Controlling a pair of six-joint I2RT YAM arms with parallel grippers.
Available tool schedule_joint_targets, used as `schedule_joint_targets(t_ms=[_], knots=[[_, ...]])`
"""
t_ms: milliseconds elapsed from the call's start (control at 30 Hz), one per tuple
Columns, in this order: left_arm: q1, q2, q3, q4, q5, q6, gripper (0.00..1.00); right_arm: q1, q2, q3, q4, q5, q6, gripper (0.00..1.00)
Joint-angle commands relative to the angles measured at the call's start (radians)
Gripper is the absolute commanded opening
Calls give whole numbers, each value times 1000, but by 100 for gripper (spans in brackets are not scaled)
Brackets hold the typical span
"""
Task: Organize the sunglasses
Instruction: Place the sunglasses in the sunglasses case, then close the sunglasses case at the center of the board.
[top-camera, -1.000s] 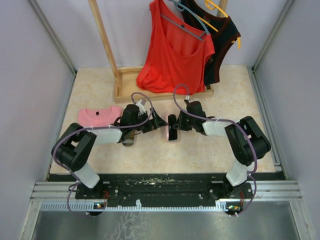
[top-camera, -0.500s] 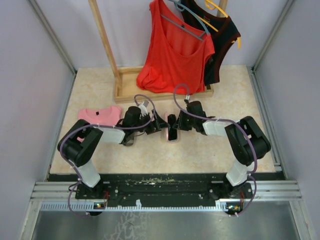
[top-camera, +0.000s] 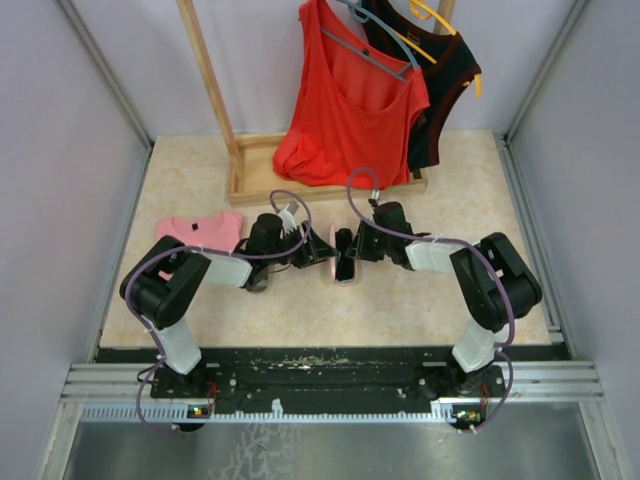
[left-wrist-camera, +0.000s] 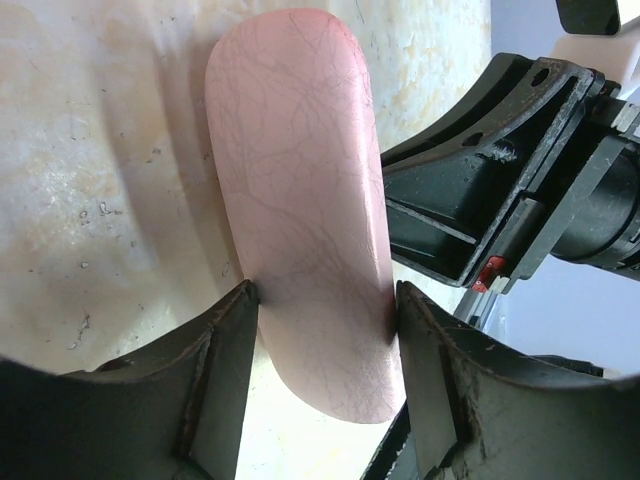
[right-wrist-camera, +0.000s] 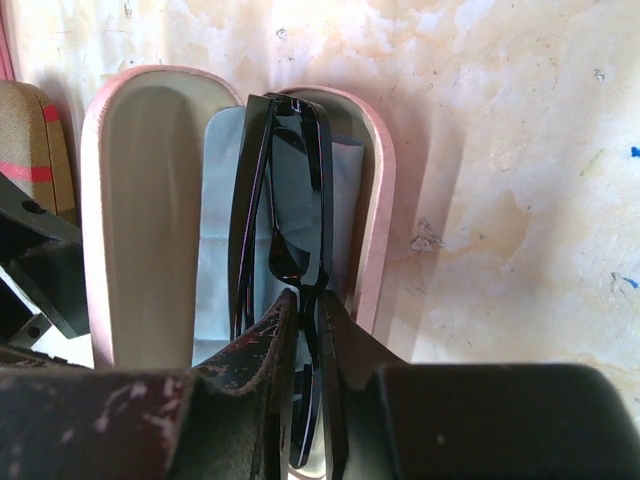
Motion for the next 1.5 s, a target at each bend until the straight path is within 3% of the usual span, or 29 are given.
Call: schedule_joint_targets(t_ms=[0,333,767,900,1033,1133,1467], knots=[[-5,6,-8,52,25,-1,58,-3,-71,1,9,-7,-4,15],[-5,-1,-3,39,25,10,56,-4,-118,32,-59,21,-36,29],[-5,-5,4,18,25,22,59,-4,-247,52,-168,91,-93,35],[-5,-9,9,5,28,29,60,-4,-264,64,-236,208,-132,34],[-5,-13,19,-12,30,39,60,-4,-219,83,-277,281,-162,25],[-5,-18,26,-29,29,49,61,-4,-181,98,-270,276,-173,17],[-6,-23,38,-54,36,59,63,2,-83,130,-255,189,-189,16]])
